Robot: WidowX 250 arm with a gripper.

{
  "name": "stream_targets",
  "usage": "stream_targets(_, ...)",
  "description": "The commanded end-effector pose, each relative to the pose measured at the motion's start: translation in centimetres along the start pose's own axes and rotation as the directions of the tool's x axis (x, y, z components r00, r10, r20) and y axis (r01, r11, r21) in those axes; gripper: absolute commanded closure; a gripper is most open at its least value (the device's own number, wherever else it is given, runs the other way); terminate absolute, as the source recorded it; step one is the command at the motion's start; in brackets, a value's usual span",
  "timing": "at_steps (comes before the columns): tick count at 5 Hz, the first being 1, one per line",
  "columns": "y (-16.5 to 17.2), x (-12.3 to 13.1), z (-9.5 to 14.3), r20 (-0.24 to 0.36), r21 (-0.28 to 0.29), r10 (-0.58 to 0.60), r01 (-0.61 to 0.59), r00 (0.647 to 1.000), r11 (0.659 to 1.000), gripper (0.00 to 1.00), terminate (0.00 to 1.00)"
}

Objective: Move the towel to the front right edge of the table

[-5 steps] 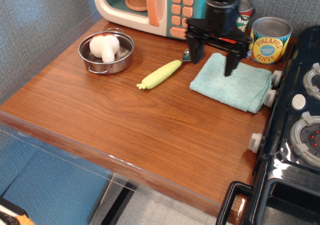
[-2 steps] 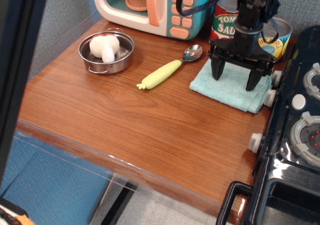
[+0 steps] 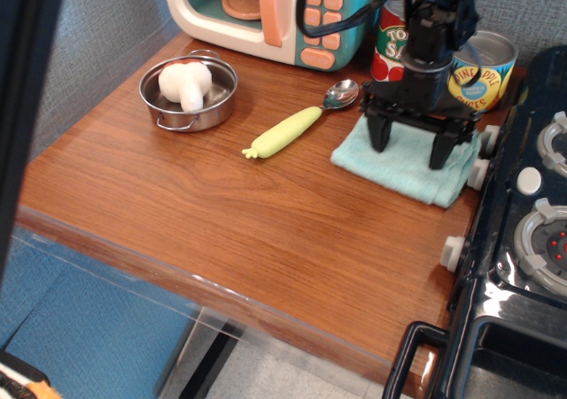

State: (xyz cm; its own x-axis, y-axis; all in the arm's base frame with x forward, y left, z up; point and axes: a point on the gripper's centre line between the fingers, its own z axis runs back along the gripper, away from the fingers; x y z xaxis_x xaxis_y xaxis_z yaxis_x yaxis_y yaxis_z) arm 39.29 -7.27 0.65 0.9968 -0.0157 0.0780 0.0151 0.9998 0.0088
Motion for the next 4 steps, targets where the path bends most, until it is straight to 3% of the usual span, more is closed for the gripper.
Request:
stream_targets(1, 2.0, -7.3, 0.9, -0.081, -0.004, -0.048, 0.048, 0.996, 0.999, 0.0, 0.0)
stream_targets(3, 1.4, -13.9, 1.9, -0.086, 0.063, -0.188, 0.194, 0.978, 0.979, 0.0, 0.0)
stream_targets(4, 1.6, -15.0, 1.7, -0.075, 0.072, -0.196, 0.201, 0.978, 0.977, 0.0, 0.0)
